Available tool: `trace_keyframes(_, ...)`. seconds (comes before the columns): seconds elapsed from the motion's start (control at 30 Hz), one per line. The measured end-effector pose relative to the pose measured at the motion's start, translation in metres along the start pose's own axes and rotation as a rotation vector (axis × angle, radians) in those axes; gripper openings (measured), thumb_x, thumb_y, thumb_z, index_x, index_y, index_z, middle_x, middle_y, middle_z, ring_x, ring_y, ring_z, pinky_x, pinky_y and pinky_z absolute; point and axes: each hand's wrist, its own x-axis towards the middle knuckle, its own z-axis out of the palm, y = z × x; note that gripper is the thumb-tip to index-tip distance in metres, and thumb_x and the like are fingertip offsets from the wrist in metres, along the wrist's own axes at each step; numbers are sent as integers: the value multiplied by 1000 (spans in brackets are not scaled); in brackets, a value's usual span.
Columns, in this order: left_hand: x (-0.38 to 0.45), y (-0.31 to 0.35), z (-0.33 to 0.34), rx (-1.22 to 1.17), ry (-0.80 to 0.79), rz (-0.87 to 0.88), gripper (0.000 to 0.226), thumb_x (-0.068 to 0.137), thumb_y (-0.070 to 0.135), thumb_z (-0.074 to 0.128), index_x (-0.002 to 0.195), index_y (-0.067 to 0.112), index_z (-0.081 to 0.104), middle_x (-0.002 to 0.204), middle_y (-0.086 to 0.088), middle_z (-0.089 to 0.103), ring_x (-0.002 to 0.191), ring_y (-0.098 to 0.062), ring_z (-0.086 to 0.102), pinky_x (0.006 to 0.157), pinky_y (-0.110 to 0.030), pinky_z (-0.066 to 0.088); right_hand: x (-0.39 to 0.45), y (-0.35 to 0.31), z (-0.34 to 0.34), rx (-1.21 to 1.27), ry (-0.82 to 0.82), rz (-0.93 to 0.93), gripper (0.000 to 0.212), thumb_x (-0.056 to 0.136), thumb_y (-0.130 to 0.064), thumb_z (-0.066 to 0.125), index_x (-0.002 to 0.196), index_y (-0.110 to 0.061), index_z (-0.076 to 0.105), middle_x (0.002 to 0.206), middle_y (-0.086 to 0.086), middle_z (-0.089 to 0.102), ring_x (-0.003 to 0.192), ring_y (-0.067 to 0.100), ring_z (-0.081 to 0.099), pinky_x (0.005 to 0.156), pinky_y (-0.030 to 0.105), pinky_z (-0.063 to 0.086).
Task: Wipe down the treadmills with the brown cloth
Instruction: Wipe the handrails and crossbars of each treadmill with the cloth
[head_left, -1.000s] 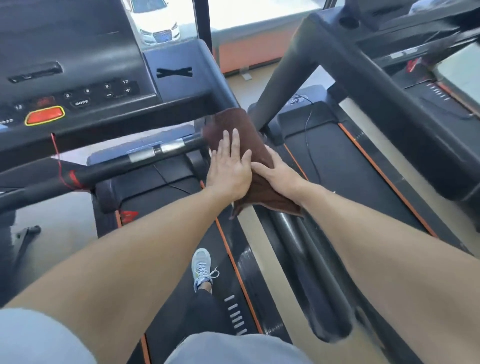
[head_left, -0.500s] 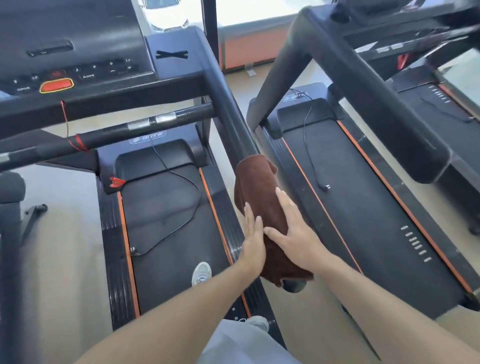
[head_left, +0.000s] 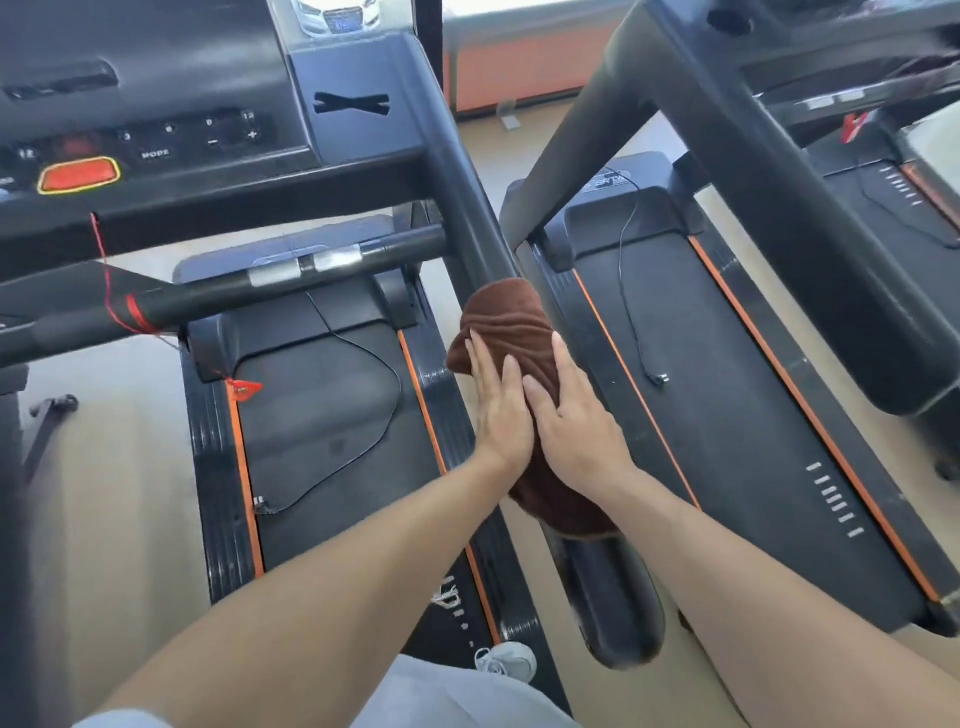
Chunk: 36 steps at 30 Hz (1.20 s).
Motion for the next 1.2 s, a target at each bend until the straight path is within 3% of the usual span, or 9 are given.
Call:
trace_keyframes(0.27,90,54,-15,382,73,190,61,112,37,24,164,27,-6,172,-2,-10,158,-17,-14,127,-34,-11,100,-46,1,158,-27,-11,55,110,-42,35,163,-36,20,161,-11,40,147,8,38,122,34,28)
trace_keyframes(0.43,76,58,-7,556,324,311,63,104,39,25,161,14,26,163,-14,26,150,-27,21,126,-39,14,111,-38,-2,307,-81,1,51,112,-29,41,161,-33,29,154,-21,43,140,-10,39,118,16,27)
trace_keyframes(0.53,84,65,-3,594,291,477,60,100,29,28,156,12,41,164,-11,29,154,-29,19,128,-42,14,115,-37,-1,387,-96,71,40,112,-21,40,150,-33,40,132,-30,52,117,-27,48,102,1,33)
trace_keyframes(0.63,94,71,0,747,198,617,59,93,24,29,144,16,58,164,-1,36,158,-29,8,129,-44,-3,116,-37,-5,496,-110,228,35,113,-19,37,146,-20,48,131,-18,56,115,-11,59,96,-2,35)
trace_keyframes(0.7,97,74,-2,791,167,627,55,91,23,32,133,20,67,160,4,42,159,-30,5,128,-46,-7,112,-35,-9,439,-108,244,41,113,-28,37,148,-14,51,140,-10,56,125,7,58,76,-9,33)
trace_keyframes(0.83,91,74,-7,899,82,625,48,91,25,36,121,23,73,155,10,48,158,-30,0,126,-54,-7,94,-30,-15,430,-70,351,39,104,-53,49,124,-25,67,95,-13,63,73,-9,50,48,-1,36)
trace_keyframes(1.0,48,58,6,1114,-26,597,39,96,24,37,107,29,74,136,15,60,158,-29,-4,119,-69,-9,45,-5,-16,499,-74,451,38,103,-54,52,88,-24,70,83,-9,69,71,1,59,55,11,46)
trace_keyframes(1.07,21,45,15,1189,-36,597,37,96,25,38,103,29,74,125,13,63,158,-30,-2,117,-73,-7,19,17,-15,534,-96,479,38,101,-56,54,87,-24,70,89,-4,72,78,6,64,66,20,50)
trace_keyframes(1.2,-38,16,30,1247,-46,575,34,97,26,40,106,30,73,124,10,63,158,-30,-2,116,-74,-6,-38,54,-18,531,-119,514,37,104,-53,50,86,-24,66,87,-6,66,76,5,59,62,21,46)
